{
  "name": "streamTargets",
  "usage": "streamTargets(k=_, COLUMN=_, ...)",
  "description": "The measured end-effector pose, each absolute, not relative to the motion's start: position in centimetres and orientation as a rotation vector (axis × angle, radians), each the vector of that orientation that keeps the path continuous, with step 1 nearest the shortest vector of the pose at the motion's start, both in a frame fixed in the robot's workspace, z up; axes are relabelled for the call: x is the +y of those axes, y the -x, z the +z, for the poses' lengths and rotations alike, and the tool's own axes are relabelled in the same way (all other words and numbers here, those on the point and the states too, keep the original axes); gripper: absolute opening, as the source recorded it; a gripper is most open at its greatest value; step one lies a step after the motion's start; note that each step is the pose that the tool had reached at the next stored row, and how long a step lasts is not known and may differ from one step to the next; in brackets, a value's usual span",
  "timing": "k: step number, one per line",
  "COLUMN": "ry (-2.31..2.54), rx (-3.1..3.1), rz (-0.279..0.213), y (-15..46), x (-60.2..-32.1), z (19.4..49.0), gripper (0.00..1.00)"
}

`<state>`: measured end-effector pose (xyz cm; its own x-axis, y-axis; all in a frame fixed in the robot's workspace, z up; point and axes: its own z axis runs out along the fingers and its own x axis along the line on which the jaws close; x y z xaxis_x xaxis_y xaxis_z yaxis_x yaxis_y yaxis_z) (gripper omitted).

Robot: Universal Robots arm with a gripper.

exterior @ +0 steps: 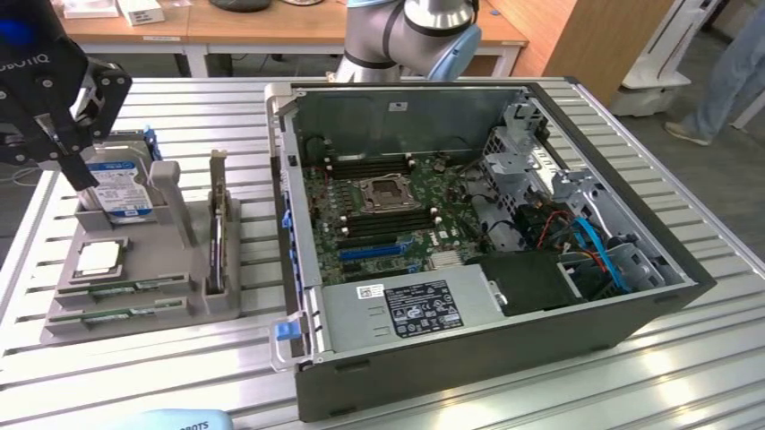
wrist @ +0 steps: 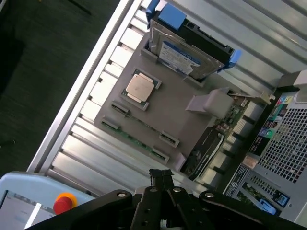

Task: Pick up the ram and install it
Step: 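Pick up the ram and move it above insertion slot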

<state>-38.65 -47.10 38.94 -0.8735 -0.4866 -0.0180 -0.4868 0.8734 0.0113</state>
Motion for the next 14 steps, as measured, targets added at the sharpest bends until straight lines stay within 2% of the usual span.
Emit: streamTargets(k=14, ry=1.127, rx=2.919, rz=0.027, y=38.65, x=-47.09, z=38.73, gripper=0.10)
